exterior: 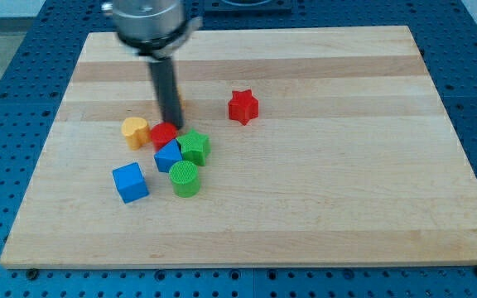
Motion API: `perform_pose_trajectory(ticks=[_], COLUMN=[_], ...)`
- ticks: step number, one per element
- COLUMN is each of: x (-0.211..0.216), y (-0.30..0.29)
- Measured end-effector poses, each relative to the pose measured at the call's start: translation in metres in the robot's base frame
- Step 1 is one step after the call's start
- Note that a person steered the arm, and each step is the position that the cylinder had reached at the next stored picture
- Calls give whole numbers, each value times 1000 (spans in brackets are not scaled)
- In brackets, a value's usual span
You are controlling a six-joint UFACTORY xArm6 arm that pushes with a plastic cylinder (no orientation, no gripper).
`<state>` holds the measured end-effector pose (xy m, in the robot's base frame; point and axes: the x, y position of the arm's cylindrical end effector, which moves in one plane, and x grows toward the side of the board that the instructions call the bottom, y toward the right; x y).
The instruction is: Push the red circle to the bottom of the red star
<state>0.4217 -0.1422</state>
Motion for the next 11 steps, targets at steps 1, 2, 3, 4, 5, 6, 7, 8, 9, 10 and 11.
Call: perform_pose_trajectory(ticks=[1,2,3,4,5,6,7,8,9,10,11], x=[-4,-43,-68,-61,-49,-36,-32,-32,-28,1,10], y=[-92,-122,-83,0,59,52,-33,-144,-163,-144,-88])
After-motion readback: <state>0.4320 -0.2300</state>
